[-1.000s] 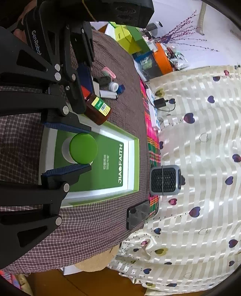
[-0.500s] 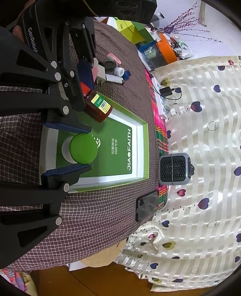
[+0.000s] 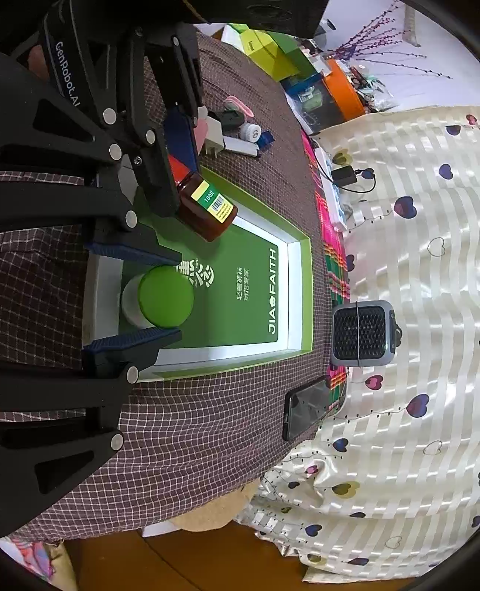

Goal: Organize rigid objects
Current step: 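Lower the green-topped toy into the box and open the right tool while the left tool releases the jar there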

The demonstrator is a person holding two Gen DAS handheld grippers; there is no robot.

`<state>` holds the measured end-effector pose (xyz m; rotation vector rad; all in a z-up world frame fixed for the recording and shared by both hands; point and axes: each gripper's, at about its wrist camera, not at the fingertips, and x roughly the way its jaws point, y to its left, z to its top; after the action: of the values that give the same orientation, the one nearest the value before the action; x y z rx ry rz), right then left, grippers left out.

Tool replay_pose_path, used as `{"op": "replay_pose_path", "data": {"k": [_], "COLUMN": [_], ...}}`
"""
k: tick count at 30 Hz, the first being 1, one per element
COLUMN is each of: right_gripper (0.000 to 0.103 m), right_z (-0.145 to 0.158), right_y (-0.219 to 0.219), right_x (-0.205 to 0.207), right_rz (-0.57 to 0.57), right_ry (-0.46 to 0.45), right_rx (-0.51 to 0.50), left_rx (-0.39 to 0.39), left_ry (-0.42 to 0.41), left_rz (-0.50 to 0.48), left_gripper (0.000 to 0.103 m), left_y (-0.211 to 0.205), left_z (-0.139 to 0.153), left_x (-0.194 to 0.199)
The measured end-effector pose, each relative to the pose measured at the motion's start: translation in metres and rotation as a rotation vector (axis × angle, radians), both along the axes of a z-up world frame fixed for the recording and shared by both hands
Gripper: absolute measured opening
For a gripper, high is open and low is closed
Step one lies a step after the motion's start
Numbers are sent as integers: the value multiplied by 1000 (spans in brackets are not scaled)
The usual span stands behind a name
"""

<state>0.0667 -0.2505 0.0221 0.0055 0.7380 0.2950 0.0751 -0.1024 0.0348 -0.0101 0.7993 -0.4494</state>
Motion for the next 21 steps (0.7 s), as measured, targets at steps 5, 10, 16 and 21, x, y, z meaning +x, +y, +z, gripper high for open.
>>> {"op": "replay_pose_path", "data": {"k": [5,10,16,21], "right_gripper": [41,42,42,43], "right_z": [5,9,17,21], "right_y": [-2,-2,2,4], "right_x": [-4,-9,-18,-26], "right_rz": [-12,-11,2,15], "right_ry": [-20,-33,-60,-77], "right_rx": [-5,-4,0,6], "left_rx": [-4,-9,-17,-18], "left_ry": [-2,-14,-31,-35], "left_rz": [0,-4,8,27], "left_gripper": [31,32,32,32], "left_y": [-1,0,8,16], "left_z": [0,4,12,14], "left_x": [-2,-7,-18,-26]}}
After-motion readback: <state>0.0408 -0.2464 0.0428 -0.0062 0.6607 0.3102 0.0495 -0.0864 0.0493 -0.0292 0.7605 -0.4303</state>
